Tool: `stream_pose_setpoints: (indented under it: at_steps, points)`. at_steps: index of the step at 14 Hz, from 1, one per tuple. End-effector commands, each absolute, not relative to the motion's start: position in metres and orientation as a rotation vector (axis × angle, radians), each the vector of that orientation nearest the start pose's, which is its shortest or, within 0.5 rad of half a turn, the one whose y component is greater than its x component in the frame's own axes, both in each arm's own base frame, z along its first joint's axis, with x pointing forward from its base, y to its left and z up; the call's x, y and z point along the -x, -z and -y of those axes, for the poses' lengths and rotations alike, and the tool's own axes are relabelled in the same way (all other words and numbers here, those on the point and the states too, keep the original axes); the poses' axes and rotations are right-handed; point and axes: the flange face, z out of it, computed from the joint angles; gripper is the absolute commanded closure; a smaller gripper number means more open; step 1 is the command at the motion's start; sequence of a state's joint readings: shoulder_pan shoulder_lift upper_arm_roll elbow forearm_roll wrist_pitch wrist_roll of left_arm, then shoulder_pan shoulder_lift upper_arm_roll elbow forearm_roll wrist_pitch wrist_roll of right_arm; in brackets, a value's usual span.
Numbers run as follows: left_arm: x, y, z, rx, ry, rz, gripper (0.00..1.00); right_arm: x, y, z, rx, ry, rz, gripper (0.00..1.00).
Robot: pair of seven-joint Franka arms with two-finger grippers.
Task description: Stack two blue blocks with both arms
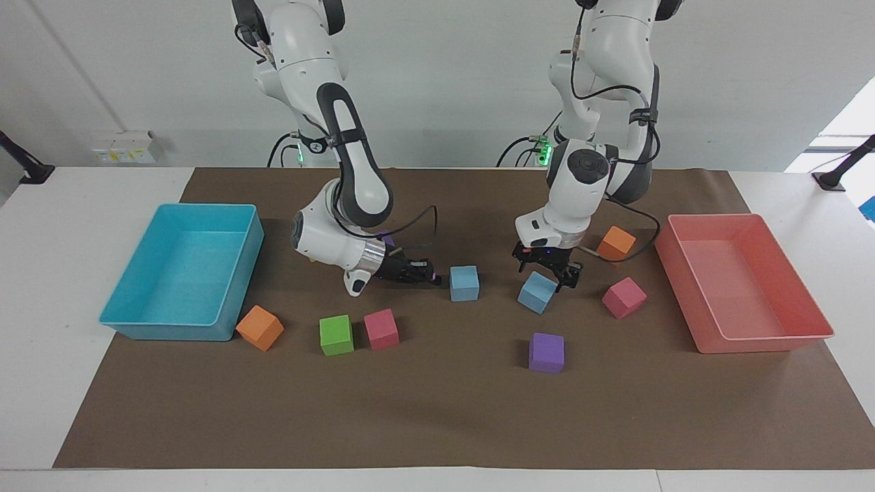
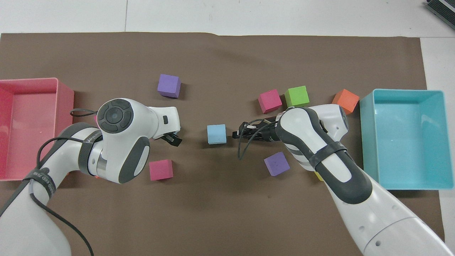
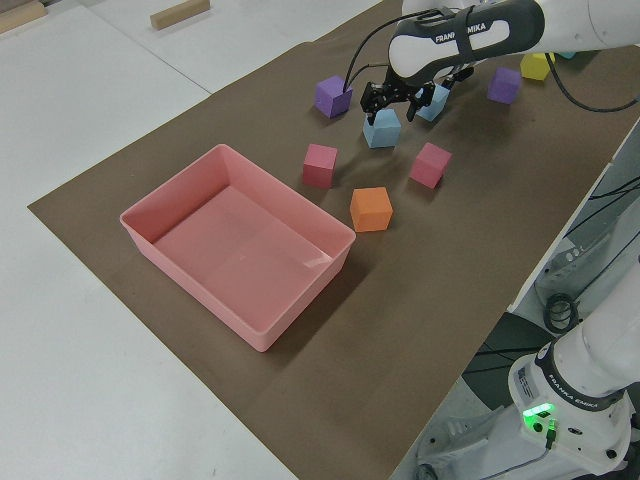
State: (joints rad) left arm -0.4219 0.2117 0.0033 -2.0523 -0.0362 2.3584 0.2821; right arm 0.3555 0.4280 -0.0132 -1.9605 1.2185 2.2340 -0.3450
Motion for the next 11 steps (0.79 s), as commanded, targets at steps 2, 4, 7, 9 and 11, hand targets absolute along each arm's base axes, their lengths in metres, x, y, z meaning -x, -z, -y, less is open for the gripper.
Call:
stream_pose_setpoints:
  at_steps: [2, 4, 7, 9, 11]
  points:
    - [-0.543, -0.332, 0.239, 2.986, 0.182, -1.051, 0.0, -0.571, -0.259, -0.233, 2.226, -0.165, -0.238, 1.0]
    - [-0.547, -0.321, 0.238, 2.985, 0.189, -1.046, 0.0, -0.571, -0.259, -0.233, 2.226, -0.167, -0.236, 1.0]
    - [-0.548, -0.321, 0.237, 2.985, 0.192, -1.046, 0.0, -0.571, -0.259, -0.232, 2.227, -0.165, -0.236, 1.0]
    - [-0.548, -0.321, 0.236, 2.984, 0.187, -1.049, 0.4, -0.572, -0.259, -0.232, 2.228, -0.164, -0.236, 1.0]
    - [-0.548, -0.32, 0.236, 2.984, 0.175, -1.049, 0.87, -0.571, -0.259, -0.233, 2.232, -0.165, -0.23, 1.0]
